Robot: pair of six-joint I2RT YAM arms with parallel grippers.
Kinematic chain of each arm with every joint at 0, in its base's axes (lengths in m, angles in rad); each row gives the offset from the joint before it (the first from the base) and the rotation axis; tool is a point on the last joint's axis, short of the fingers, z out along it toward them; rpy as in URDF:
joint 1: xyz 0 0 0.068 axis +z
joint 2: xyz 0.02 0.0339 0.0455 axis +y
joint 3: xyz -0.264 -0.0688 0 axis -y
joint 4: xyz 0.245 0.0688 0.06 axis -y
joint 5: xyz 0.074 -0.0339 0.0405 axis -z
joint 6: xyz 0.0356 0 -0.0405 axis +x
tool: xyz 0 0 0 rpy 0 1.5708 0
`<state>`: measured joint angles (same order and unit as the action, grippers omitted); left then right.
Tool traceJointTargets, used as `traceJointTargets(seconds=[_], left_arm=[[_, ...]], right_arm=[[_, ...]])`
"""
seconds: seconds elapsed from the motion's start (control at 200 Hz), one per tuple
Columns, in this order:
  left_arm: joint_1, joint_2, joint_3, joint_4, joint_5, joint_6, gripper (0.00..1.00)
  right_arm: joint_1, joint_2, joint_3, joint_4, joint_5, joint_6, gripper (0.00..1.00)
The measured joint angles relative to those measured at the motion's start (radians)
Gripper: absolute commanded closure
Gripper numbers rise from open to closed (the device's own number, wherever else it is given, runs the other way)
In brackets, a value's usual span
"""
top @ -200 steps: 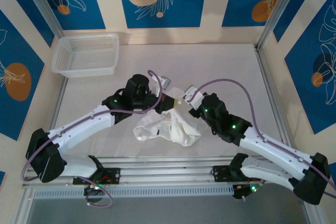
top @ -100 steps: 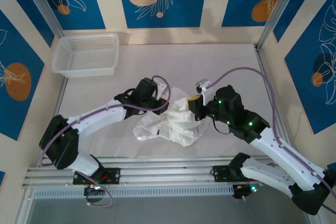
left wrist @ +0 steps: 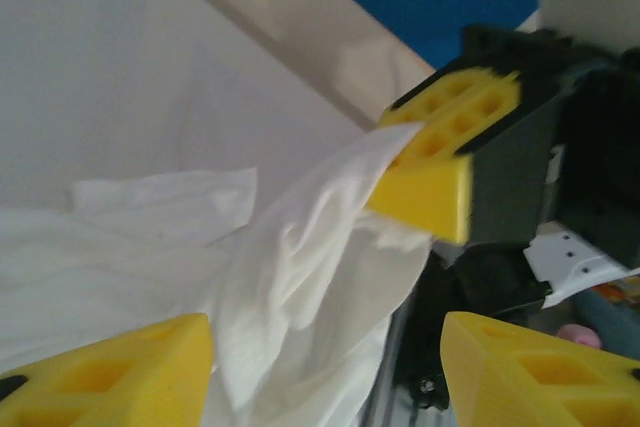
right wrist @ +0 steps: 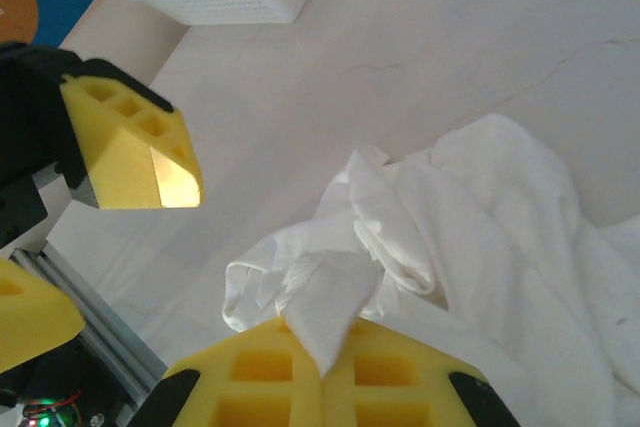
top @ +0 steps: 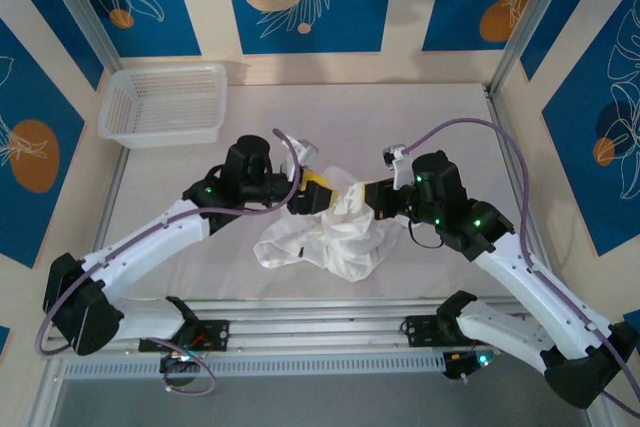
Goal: Fold the inside-out t-shirt
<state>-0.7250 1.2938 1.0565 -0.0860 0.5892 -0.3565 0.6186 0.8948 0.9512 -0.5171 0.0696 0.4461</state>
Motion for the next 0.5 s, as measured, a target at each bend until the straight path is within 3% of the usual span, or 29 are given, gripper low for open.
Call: traceJointTargets(seconds=[0.1,0.255,0.5], left_arm=[[-0.013,0.05,0.022,-0.013,-0.003,0.0,0.4],[-0.018,0.141,0.019,-0.041,-0.008,-0.003,0.6],[-0.018,0.179,-0.061,0.055,0.119,-0.098,0.63]], right_arm=[[0.0,0.009,0.011,-0.002,-0.01,0.007,1.0],[0.0,0.014,0.026,-0.004,-0.018,0.007,1.0],[0.0,0.014,0.027,-0.008,-0.017,0.007,1.0]])
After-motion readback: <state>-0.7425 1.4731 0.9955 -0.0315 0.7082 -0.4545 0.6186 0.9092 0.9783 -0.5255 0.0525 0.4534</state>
